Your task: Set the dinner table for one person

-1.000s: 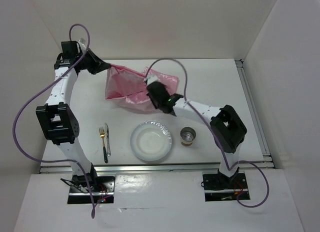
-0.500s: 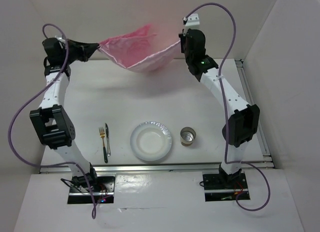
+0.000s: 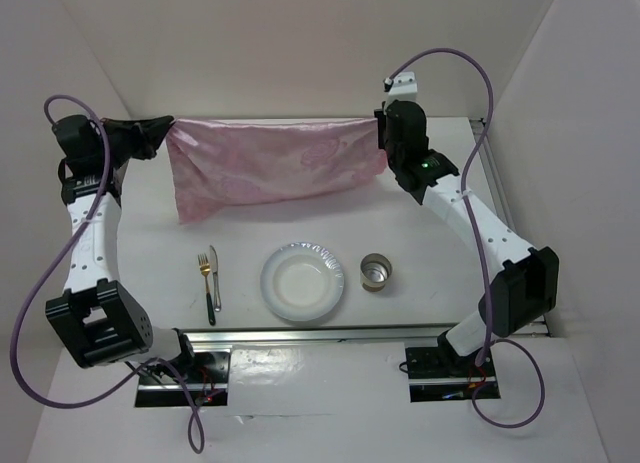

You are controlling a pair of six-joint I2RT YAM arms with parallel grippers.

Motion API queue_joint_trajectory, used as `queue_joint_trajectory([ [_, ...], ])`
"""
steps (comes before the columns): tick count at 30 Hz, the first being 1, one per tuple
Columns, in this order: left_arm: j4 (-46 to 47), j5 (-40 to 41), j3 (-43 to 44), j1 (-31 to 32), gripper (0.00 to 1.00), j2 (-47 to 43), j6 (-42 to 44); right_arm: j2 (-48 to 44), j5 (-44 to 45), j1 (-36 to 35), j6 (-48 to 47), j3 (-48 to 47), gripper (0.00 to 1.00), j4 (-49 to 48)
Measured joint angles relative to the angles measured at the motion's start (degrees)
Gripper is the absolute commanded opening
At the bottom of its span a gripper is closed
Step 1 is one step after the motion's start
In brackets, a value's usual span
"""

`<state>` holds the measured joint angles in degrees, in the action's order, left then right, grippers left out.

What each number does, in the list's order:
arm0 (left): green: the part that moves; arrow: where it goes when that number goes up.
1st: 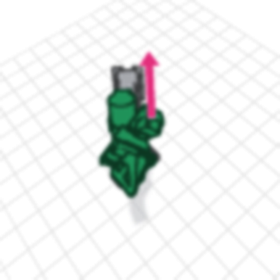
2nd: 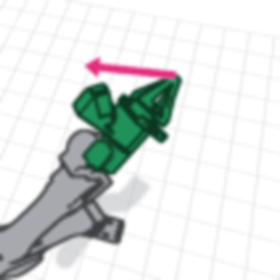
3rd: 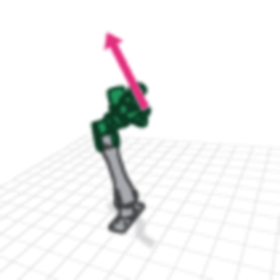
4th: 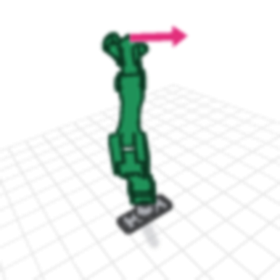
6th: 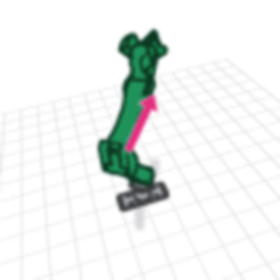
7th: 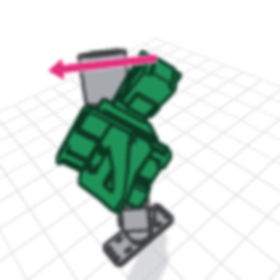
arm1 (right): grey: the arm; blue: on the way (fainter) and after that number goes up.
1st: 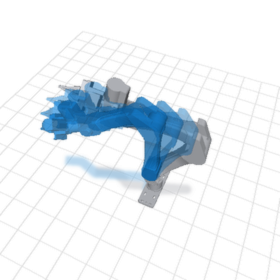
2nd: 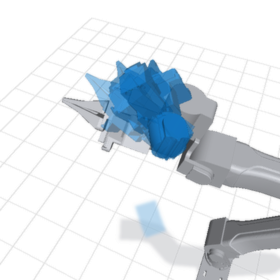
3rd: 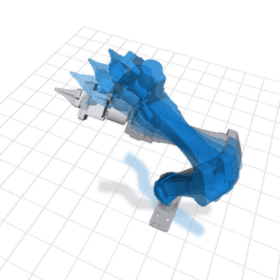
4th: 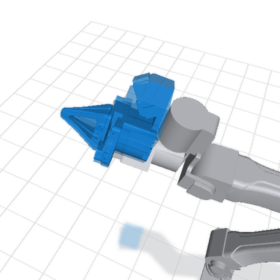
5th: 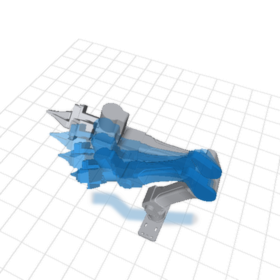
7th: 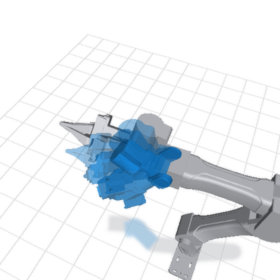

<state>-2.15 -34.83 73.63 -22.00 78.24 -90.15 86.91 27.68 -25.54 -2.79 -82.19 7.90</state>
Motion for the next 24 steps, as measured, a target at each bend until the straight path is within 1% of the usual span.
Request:
queue_joint_trajectory([
  [3,-1.8,0.0,0.0,0.0,0.0,0.6,0.3,0.0,0.1,0.0,0.5,0.2,0.0,0.9],
  [8,-2.1,-0.2,0.2,0.0,0.0,0.7,1.6,-0.1,0.2,0.0,0.8,0.0,0.0,1.8],
  [11,-2.4,-0.5,2.0,0.0,0.0,0.9,3.0,-0.2,0.0,0.0,0.8,-1.5,0.0,3.2],
  [13,-2.5,-0.9,5.1,0.0,0.0,2.0,3.9,0.0,-0.2,0.1,0.7,-3.9,0.0,4.2],
  [17,-0.5,-1.6,12.1,0.0,0.0,4.3,5.8,2.3,-0.3,0.3,-0.1,-14.5,0.0,4.6],
  [20,2.8,-2.3,13.5,0.0,0.0,4.5,6.1,2.8,-0.5,0.5,-0.5,-19.8,0.0,4.3],
  [24,5.4,-3.1,13.6,0.0,0.0,4.5,6.0,2.8,-1.0,0.6,-0.8,-23.7,0.0,4.3],
])
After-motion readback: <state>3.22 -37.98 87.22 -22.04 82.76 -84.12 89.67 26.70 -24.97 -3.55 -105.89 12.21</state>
